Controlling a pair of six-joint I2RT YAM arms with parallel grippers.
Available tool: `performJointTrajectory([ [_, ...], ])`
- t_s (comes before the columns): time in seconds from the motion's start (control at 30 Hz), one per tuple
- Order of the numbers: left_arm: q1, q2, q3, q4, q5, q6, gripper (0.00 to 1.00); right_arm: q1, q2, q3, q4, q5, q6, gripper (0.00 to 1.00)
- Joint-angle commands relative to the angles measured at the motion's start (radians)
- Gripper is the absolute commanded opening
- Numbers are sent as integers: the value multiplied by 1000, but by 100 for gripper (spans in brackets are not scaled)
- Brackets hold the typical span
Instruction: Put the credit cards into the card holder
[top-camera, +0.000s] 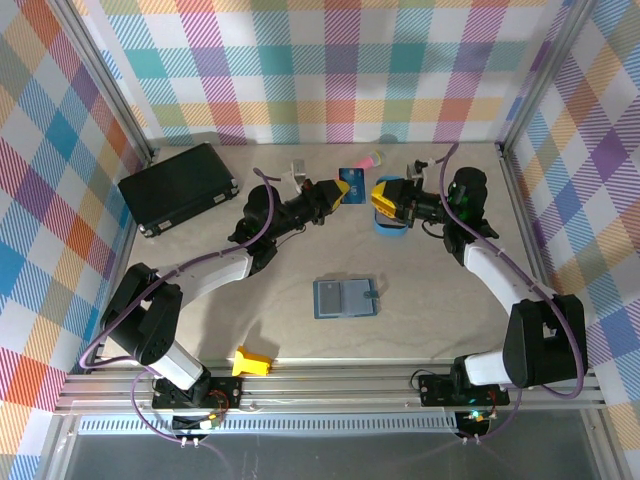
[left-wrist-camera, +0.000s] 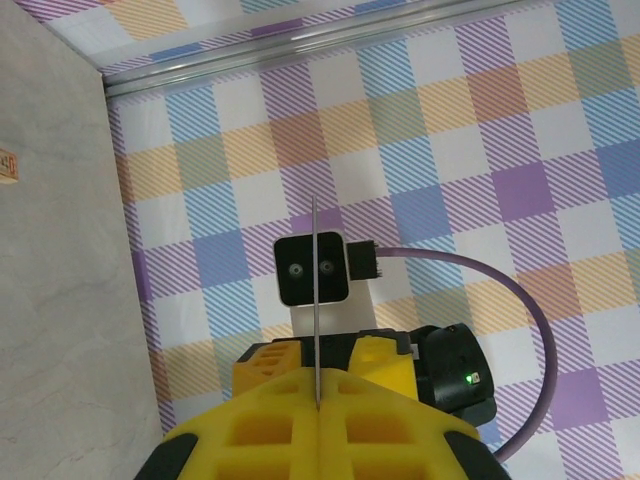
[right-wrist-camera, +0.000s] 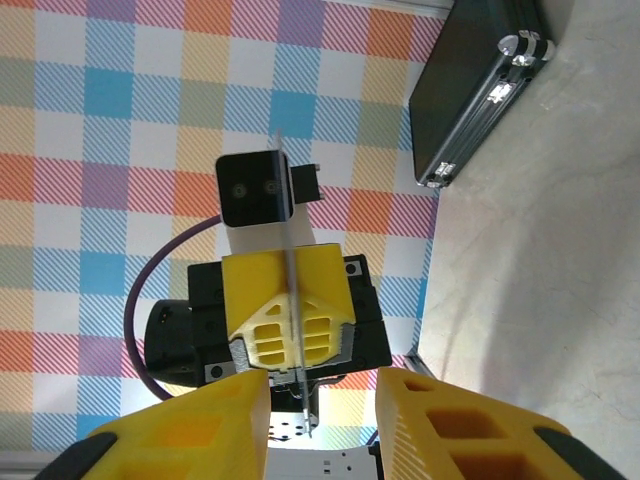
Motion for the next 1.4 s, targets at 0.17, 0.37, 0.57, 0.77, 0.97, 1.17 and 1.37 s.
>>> performJointTrajectory([
  [0.17, -13, -1, 26, 42, 15, -17, 0, 29, 45, 31, 120, -46, 46, 29],
  [0.37, -19, 3, 36, 24, 17, -16, 0, 51, 71, 50, 127, -65, 35, 24],
  [0.57, -21, -5, 29, 0, 7, -20, 19, 52, 66, 45, 163, -58, 28, 7],
  [0.77, 14, -92, -49, -77, -23, 32, 64, 44, 29, 20, -8, -24, -101, 0],
  [0.97, 76, -241, -185, -351, 22, 170, 72, 46, -85, -116, -272, 49, -347, 0],
  [1.17, 87, -321, -373, -393, 36, 228, 95, 100, -194, -290, -415, 139, -529, 0],
  [1.37, 88, -299, -489, -298, 62, 236, 100, 165, -320, -476, -316, 283, -553, 0],
])
